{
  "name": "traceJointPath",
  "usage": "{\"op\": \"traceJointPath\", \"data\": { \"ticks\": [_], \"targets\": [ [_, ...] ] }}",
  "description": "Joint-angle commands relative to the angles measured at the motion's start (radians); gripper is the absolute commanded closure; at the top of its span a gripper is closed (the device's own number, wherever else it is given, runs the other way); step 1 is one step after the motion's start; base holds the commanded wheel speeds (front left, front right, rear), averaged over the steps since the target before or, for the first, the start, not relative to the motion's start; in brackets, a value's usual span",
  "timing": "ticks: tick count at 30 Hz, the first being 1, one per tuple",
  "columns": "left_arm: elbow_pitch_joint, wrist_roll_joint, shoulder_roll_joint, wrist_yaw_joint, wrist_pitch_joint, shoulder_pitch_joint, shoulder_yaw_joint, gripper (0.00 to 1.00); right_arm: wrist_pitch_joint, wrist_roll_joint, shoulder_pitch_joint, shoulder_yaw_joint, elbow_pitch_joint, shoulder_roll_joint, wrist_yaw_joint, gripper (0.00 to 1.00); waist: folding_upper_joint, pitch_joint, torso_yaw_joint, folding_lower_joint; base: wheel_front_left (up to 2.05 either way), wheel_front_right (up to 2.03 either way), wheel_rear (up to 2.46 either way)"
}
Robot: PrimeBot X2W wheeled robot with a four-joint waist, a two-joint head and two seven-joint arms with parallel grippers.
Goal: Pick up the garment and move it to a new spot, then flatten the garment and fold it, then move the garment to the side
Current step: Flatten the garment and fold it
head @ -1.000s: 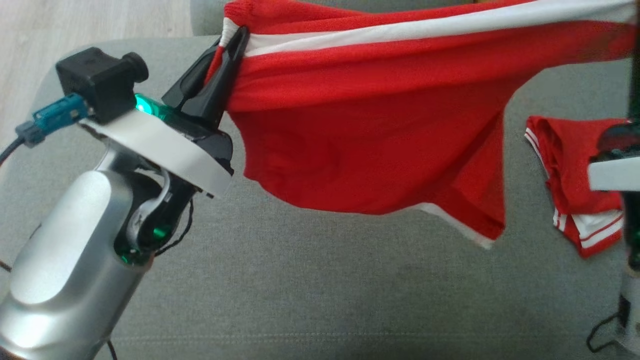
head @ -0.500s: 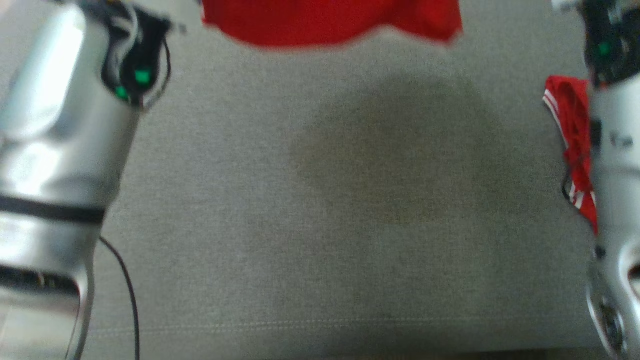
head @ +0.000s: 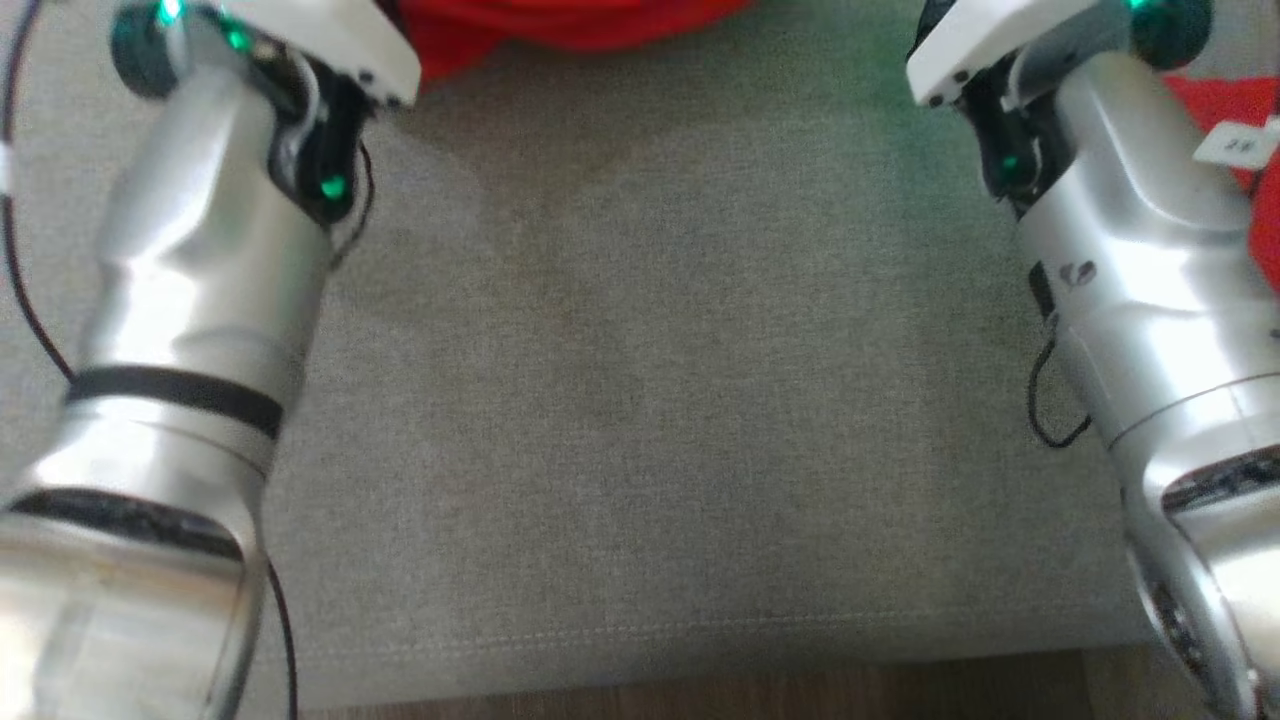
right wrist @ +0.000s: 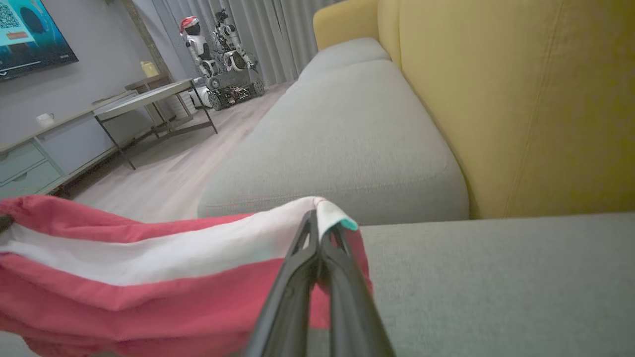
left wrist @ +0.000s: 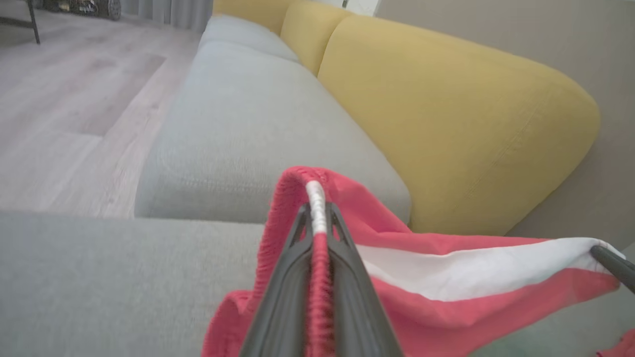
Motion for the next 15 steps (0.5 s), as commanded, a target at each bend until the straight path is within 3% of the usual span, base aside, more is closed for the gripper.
{"op": "traceJointPath", "data": {
  "ticks": [1, 8, 15],
  "targets": [
    [-0.025, -0.002, 0.023, -0.005, -0.008, 0.011, 0.03, 1.0, -0.02, 0.038, 0.022, 0.024, -0.021, 0.026, -0.001, 1.0, 0.0, 0.011, 0.007, -0.0002, 0.0, 0.0, 0.0],
    [-0.206, 0.018, 0.013, -0.007, -0.009, 0.283, 0.042, 1.0, -0.071, 0.132, 0.236, 0.072, -0.038, 0.016, -0.001, 1.0, 0.0, -0.024, 0.024, -0.0002, 0.0, 0.0, 0.0],
    [-0.475, 0.086, 0.047, -0.007, -0.009, 0.567, 0.052, 1.0, -0.1, 0.147, 0.496, 0.058, -0.22, -0.055, -0.001, 1.0, 0.0, -0.089, 0.029, -0.0002, 0.0, 0.0, 0.0]
  ]
}}
